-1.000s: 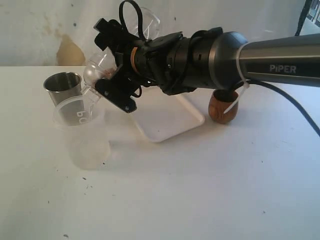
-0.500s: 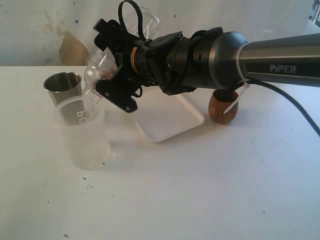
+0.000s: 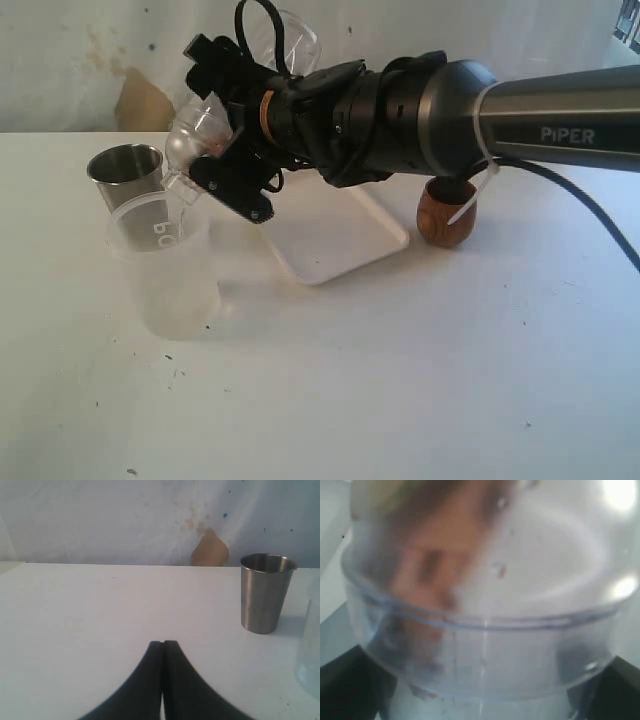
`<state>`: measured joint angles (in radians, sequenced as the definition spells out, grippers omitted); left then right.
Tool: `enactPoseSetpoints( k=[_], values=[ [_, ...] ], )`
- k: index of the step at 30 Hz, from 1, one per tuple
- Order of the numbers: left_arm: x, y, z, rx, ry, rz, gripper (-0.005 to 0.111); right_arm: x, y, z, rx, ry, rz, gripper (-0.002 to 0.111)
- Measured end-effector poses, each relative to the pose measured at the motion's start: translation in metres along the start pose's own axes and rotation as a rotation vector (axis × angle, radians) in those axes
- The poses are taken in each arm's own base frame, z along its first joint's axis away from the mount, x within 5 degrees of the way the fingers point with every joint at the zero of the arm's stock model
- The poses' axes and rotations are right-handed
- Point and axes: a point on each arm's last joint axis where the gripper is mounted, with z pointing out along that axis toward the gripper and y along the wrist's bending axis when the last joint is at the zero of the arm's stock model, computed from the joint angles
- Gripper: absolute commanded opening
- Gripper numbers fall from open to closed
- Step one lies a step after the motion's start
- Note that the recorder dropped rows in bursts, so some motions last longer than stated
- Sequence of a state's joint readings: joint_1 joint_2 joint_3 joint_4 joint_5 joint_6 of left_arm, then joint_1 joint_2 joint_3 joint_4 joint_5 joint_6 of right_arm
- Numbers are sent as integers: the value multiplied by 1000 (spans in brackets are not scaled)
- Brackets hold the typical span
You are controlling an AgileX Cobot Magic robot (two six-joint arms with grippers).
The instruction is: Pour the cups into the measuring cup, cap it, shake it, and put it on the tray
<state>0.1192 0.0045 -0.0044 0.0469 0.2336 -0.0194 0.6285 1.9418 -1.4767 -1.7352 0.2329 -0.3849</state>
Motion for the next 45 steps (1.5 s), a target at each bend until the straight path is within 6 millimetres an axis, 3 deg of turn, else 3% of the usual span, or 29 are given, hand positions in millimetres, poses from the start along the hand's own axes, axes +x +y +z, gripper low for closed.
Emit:
enactPoseSetpoints(
  k=[45],
  values=[
    [0, 0, 0, 0, 0, 0, 0, -4, -9, -2, 27, -13, -54, 0]
  ],
)
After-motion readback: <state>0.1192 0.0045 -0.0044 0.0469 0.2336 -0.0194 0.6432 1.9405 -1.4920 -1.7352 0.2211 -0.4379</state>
